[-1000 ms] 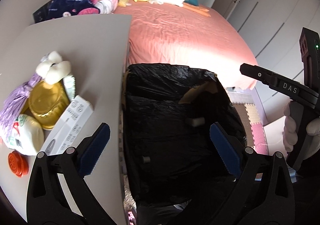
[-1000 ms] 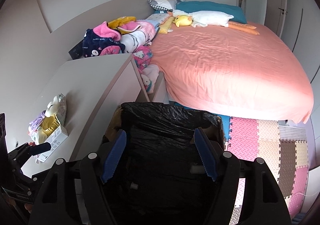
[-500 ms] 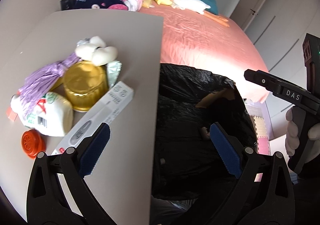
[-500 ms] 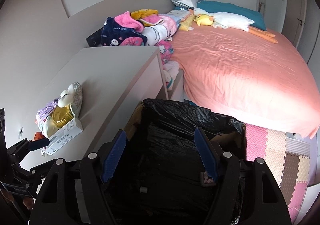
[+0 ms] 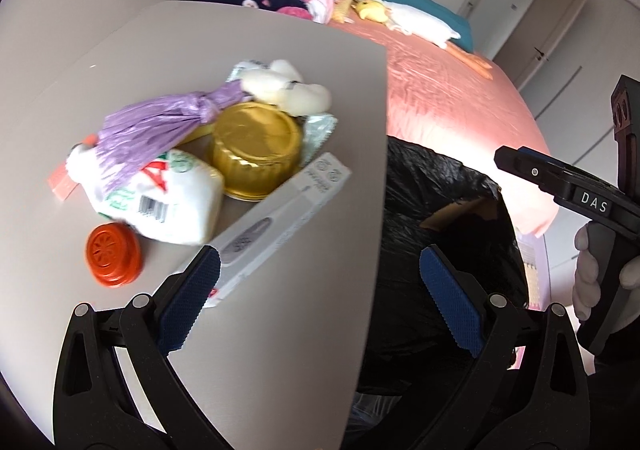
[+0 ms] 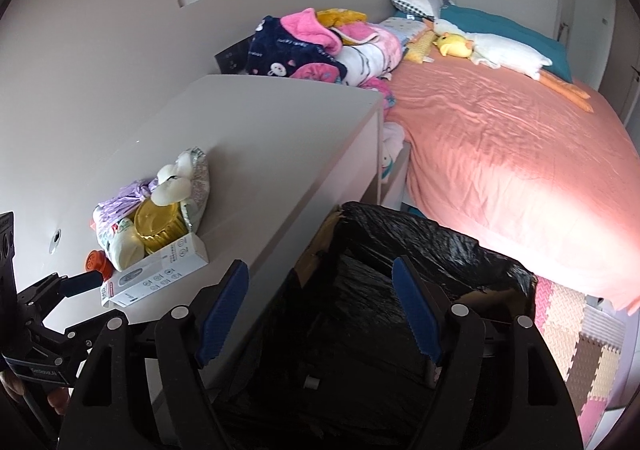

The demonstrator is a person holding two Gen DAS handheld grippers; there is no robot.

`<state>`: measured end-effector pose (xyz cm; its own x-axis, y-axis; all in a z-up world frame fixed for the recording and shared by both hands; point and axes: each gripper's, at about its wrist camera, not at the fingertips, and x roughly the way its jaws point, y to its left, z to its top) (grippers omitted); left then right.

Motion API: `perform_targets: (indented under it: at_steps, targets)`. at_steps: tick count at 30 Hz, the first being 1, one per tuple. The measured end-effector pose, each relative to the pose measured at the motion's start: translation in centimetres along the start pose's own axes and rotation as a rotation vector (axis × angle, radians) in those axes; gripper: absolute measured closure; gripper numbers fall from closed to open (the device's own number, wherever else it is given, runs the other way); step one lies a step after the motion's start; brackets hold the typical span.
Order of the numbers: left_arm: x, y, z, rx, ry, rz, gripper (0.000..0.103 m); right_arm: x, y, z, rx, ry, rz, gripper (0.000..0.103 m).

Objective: Collect trash
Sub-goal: 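Move the left gripper back toward the orange bottle cap on the desk, then grasp the orange cap with the left gripper while the right gripper grasps the white plush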

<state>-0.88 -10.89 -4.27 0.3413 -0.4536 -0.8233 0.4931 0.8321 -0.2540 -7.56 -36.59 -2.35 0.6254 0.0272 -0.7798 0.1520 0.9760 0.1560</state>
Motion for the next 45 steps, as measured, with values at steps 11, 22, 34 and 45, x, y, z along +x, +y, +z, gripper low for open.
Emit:
perform_targets:
  at_steps: [11,22,34,45]
  targets:
    - [-1.0,4.5,-0.2,-0.107,-0.031,0.054,0.006,0.6,4.6,2.0,-0.123,-0.068,0.074,0.016]
    - [-1.3,8.9,-0.6,-0.198,-0.037,0.123,0.006,3.1,8.0,3.7,-0.176,-0.052,0.11,0.013]
    - [0.0,12.3,-1.5,-0.297,0.002,0.195,0.006,6.3,10.7,5.2,-0.221,-0.003,0.135,0.013]
    - [0.6,13.3,-1.4,-0.272,0.011,0.218,0.021,10.2,11.8,6.9,-0.169,0.077,0.164,0.023]
